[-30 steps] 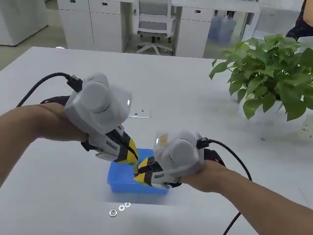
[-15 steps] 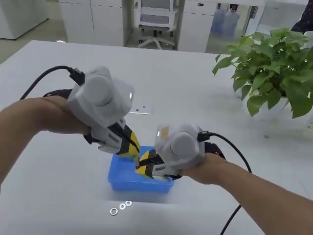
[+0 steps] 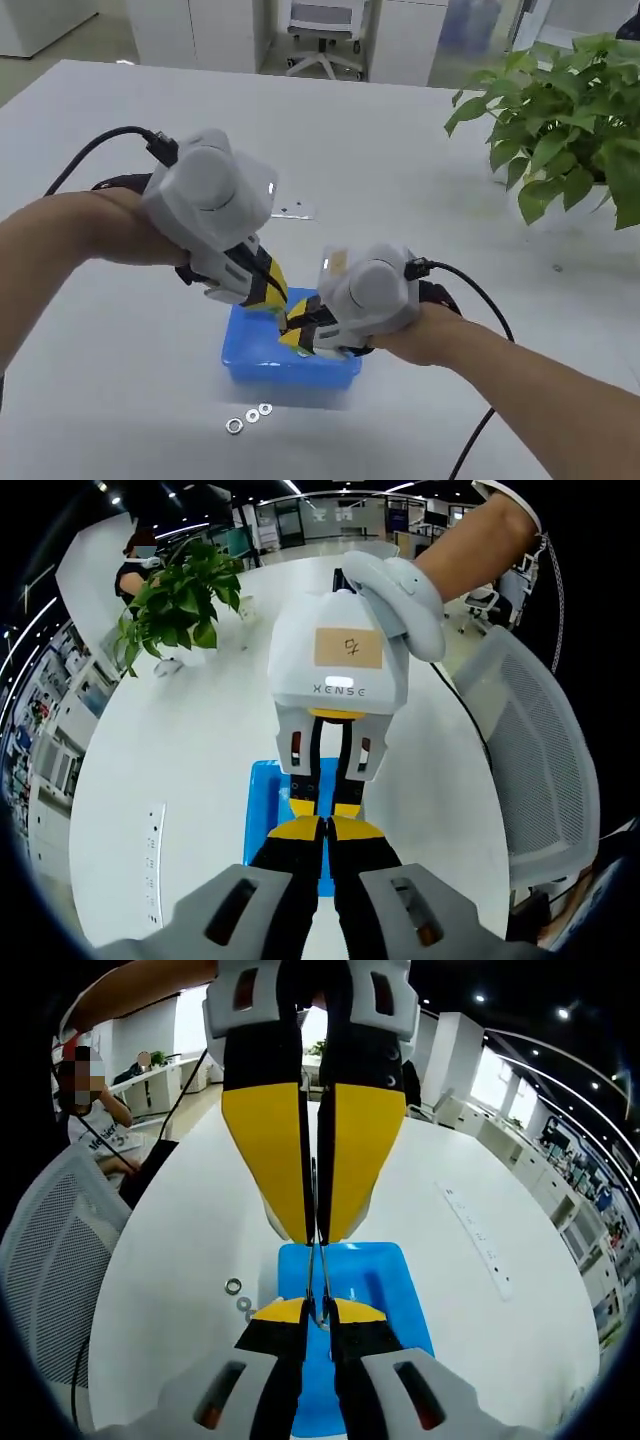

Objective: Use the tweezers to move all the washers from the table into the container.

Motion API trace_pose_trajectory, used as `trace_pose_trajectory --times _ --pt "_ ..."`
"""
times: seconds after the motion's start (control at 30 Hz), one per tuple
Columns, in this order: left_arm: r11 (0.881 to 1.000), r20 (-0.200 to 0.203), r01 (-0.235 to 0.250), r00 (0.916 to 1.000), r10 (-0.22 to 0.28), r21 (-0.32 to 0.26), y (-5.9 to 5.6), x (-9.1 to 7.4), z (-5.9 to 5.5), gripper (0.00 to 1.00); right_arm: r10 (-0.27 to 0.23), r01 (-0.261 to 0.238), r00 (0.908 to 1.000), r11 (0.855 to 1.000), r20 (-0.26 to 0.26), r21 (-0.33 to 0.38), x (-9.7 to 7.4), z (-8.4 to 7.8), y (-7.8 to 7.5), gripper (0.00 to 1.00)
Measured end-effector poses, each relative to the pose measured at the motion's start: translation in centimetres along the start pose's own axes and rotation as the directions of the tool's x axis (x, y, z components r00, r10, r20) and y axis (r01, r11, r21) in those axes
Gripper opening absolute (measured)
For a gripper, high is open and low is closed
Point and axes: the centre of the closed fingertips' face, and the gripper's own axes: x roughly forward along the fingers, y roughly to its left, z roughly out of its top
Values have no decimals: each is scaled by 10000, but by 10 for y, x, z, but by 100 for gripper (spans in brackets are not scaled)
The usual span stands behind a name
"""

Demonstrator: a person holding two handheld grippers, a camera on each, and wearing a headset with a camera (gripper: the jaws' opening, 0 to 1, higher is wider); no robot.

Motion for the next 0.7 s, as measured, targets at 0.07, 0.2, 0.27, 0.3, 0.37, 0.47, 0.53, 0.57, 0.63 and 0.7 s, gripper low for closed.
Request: trace_pose_trajectory --times 0.07,0.2,0.27,0.3,0.37,0.47,0.53,0.57,0.63,0.7 --pt "10000 -3 4 10000 -4 -3 2 2 -1 5 11 -11 10000 10000 6 33 2 -2 -1 10" --pt "10000 3 41 10000 -41 -46 6 9 -6 5 64 -64 10000 9999 -16 96 6 -7 -4 10" --pt "10000 5 47 10000 -47 -80 8 12 -8 5 105 -104 9999 9999 -18 133 9 -10 -6 10" --pt "9999 9 56 10000 -56 -98 9 13 -9 5 132 -132 9999 9997 -33 186 10 -12 -6 10" --pt "9999 21 95 10000 -95 -137 10 16 -10 5 190 -189 9998 9996 -50 187 13 -15 -6 10" --pt "9997 25 150 9999 -150 -189 11 19 -13 5 255 -254 9997 9994 -65 219 17 -18 -7 10" --pt "9996 28 172 9998 -171 -228 12 22 -16 5 284 -282 9996 9993 -77 236 19 -20 -8 10" --pt "9995 43 168 9999 -167 -253 13 23 -17 5 286 -284 9996 9993 -79 242 20 -21 -8 10" --pt "9994 68 176 9998 -174 -299 14 25 -18 5 323 -320 9994 9991 -84 286 21 -23 -9 10" --pt "9993 70 178 9998 -176 -326 15 26 -20 5 343 -340 9994 9990 -102 283 23 -25 -10 10"
